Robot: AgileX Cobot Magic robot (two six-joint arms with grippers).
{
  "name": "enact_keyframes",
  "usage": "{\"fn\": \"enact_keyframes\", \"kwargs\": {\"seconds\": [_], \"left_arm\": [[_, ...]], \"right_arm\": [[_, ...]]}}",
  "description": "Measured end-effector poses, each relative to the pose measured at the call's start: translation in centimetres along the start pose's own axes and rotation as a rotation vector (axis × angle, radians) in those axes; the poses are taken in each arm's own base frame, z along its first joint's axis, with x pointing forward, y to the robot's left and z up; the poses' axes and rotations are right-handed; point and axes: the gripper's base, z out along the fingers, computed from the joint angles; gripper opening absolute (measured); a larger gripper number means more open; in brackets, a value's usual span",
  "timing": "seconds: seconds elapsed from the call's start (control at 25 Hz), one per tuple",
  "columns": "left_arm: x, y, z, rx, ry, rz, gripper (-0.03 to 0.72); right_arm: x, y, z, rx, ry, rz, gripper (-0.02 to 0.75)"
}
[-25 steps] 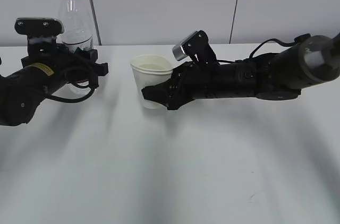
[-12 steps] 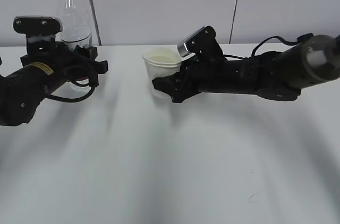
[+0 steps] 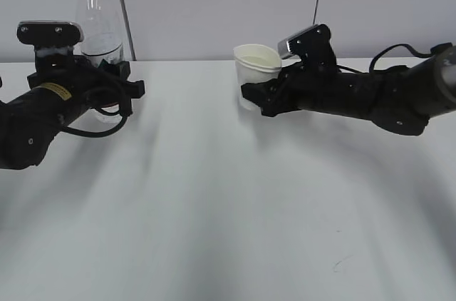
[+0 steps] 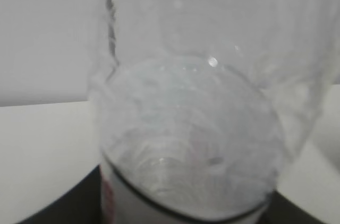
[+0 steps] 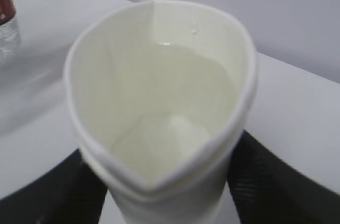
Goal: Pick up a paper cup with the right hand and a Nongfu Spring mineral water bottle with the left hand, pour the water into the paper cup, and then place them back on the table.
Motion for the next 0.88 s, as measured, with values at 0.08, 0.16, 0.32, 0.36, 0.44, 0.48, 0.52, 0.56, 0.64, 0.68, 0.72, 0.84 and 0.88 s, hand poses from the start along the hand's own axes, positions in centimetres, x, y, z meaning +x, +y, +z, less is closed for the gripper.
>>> {"fn": "enact_keyframes", "kwargs": {"seconds": [0.08, 0.16, 0.32, 0.36, 0.44, 0.48, 0.52, 0.56, 0.64, 0.68, 0.72, 0.84, 0.88], "left_arm": [[-0.1, 0.0, 0.0, 0.000, -0.007, 0.000, 0.319], [-0.1, 0.0, 0.0, 0.000, -0.012, 0.000, 0.319], [-0.2, 0.0, 0.0, 0.001, -0.018, 0.001, 0.319], [-0.2, 0.0, 0.0, 0.001, -0.018, 0.001, 0.319], [-0.2, 0.0, 0.0, 0.001, -0.018, 0.001, 0.319], [-0.2, 0.0, 0.0, 0.002, -0.018, 0.002, 0.319], [-0.2, 0.0, 0.0, 0.005, -0.018, 0.005, 0.319], [-0.2, -0.1, 0.0, 0.008, -0.018, 0.007, 0.319], [-0.1, -0.2, 0.0, 0.017, -0.018, 0.016, 0.319], [0.0, -0.2, 0.1, 0.023, -0.019, 0.021, 0.319], [0.2, -0.2, 0.1, 0.027, -0.015, 0.025, 0.319], [0.9, -0.3, 0.3, 0.034, -0.002, 0.034, 0.319], [1.2, -0.3, 0.4, 0.036, -0.001, 0.036, 0.319]], "right_arm": [[0.4, -0.7, -0.5, 0.027, -0.016, 0.018, 0.496], [0.8, -1.3, -1.0, 0.055, -0.026, 0.020, 0.496], [1.6, -1.6, -1.6, 0.090, -0.029, 0.001, 0.496], [1.8, -1.6, -1.7, 0.097, -0.026, -0.004, 0.496], [1.9, -1.6, -1.7, 0.105, -0.022, -0.019, 0.496], [2.0, -1.6, -1.7, 0.108, -0.026, -0.026, 0.496], [2.2, -1.7, -1.6, 0.112, -0.030, -0.026, 0.496], [2.4, -1.7, -1.5, 0.115, -0.033, -0.020, 0.496], [3.1, -1.7, -1.3, 0.119, -0.039, -0.003, 0.496], [3.6, -1.8, -1.1, 0.121, -0.033, 0.006, 0.496], [4.1, -1.8, -1.0, 0.121, -0.026, 0.014, 0.496], [5.0, -1.8, -0.7, 0.121, -0.008, 0.009, 0.496], [5.1, -1.8, -0.7, 0.123, -0.007, 0.003, 0.496]]}}
